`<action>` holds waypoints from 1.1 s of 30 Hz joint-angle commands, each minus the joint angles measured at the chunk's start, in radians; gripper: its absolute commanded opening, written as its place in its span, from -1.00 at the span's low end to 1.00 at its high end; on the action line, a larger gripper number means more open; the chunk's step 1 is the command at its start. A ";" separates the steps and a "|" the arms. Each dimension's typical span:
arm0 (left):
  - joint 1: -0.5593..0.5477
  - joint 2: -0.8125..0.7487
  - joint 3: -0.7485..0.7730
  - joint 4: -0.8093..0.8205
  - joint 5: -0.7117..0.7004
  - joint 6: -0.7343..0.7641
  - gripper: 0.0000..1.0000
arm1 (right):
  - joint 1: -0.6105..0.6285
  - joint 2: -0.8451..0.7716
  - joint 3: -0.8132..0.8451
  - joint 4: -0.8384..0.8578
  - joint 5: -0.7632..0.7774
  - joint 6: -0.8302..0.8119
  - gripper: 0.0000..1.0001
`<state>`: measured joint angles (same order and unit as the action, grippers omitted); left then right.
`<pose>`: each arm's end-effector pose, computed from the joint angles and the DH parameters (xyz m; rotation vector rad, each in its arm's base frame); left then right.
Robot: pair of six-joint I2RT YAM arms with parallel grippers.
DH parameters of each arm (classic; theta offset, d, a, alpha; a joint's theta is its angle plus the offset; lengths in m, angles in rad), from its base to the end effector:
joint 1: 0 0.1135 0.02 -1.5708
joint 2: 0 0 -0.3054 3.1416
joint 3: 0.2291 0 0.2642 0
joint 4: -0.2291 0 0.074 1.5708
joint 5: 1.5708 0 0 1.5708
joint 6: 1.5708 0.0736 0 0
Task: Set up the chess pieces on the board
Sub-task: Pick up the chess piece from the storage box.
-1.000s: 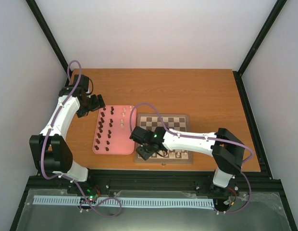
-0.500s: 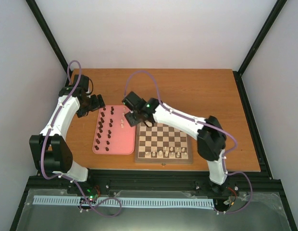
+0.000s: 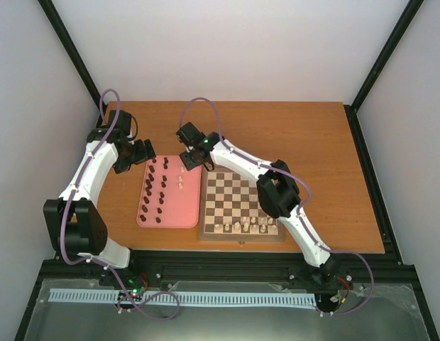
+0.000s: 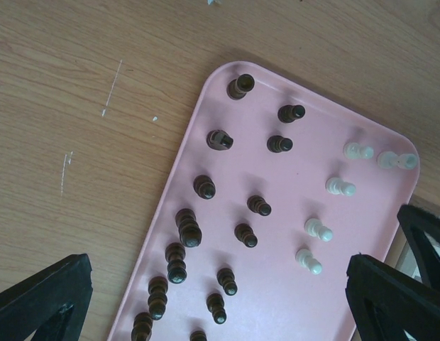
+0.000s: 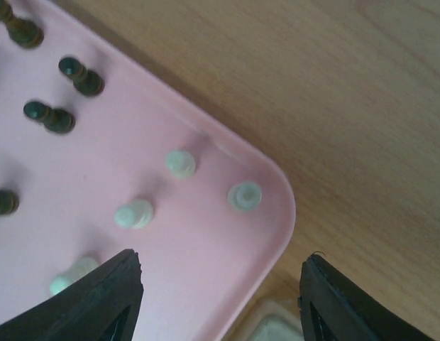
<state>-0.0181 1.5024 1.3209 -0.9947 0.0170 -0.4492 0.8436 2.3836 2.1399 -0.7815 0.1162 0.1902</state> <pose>0.3197 -0.0070 0.2945 -0.5852 2.6949 -0.1504 0.3935 0.4293 0.1938 -0.7950 2.4781 0.2282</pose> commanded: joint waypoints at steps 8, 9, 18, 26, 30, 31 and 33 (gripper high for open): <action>-0.003 0.009 0.019 0.008 0.016 0.005 0.99 | -0.041 0.125 0.159 0.009 -0.052 -0.048 0.13; -0.003 0.009 0.019 0.008 0.017 0.004 0.99 | -0.042 0.132 0.166 0.005 -0.054 -0.049 0.11; -0.003 0.019 0.021 0.008 0.015 0.004 0.99 | -0.054 0.163 0.183 0.025 -0.073 -0.045 0.06; -0.003 0.030 0.023 0.008 0.011 0.006 1.00 | -0.067 0.196 0.216 0.014 -0.100 -0.053 -0.08; -0.002 0.037 0.024 0.009 0.010 0.006 0.99 | -0.070 0.202 0.218 0.012 -0.106 -0.054 -0.18; -0.003 0.041 0.025 0.008 0.011 0.006 0.99 | -0.070 0.203 0.218 0.011 -0.108 -0.054 -0.20; -0.003 0.043 0.029 0.007 0.011 0.005 1.00 | -0.072 0.204 0.218 0.011 -0.109 -0.052 -0.23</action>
<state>-0.0181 1.5299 1.3209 -0.9943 0.0299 -0.4492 0.7792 2.5656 2.3264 -0.7681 0.0162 0.1429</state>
